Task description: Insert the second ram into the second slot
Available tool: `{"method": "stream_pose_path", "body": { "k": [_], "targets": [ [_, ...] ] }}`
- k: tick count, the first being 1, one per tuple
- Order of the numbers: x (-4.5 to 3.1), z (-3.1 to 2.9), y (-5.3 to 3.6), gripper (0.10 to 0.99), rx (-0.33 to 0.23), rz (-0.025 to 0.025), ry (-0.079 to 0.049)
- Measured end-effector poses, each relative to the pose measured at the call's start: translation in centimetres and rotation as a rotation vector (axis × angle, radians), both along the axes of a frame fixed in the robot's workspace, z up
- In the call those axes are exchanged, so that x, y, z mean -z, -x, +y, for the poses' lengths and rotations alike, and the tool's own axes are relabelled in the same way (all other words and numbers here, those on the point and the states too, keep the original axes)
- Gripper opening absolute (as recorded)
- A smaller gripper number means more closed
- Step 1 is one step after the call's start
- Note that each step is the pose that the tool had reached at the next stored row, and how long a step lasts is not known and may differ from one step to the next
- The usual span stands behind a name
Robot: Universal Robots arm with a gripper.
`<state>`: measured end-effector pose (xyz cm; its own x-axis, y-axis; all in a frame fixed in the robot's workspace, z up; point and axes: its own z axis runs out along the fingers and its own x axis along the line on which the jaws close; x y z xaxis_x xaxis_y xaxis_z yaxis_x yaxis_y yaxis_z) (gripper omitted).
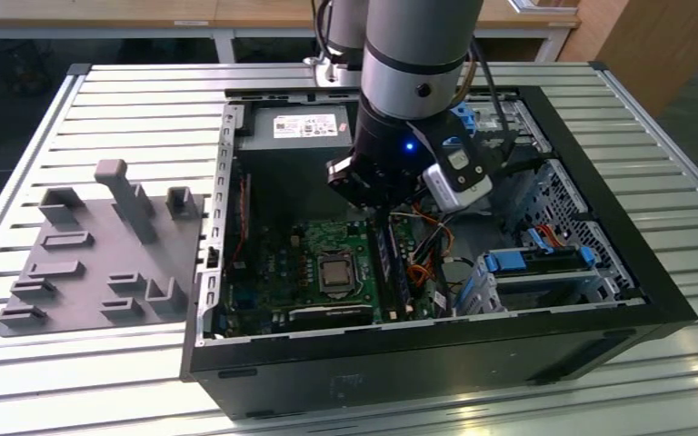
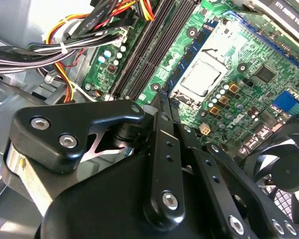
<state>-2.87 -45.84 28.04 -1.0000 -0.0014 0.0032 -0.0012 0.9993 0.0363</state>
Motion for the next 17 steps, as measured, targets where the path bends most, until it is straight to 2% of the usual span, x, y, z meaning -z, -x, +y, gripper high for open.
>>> {"method": "stream_pose_path", "body": {
  "k": [11,17],
  "targets": [
    [0.36,0.00,0.00,0.118,0.000,0.0007,0.000],
    [0.96,-0.15,0.00,0.118,0.000,0.0060,0.000]
  ]
}}
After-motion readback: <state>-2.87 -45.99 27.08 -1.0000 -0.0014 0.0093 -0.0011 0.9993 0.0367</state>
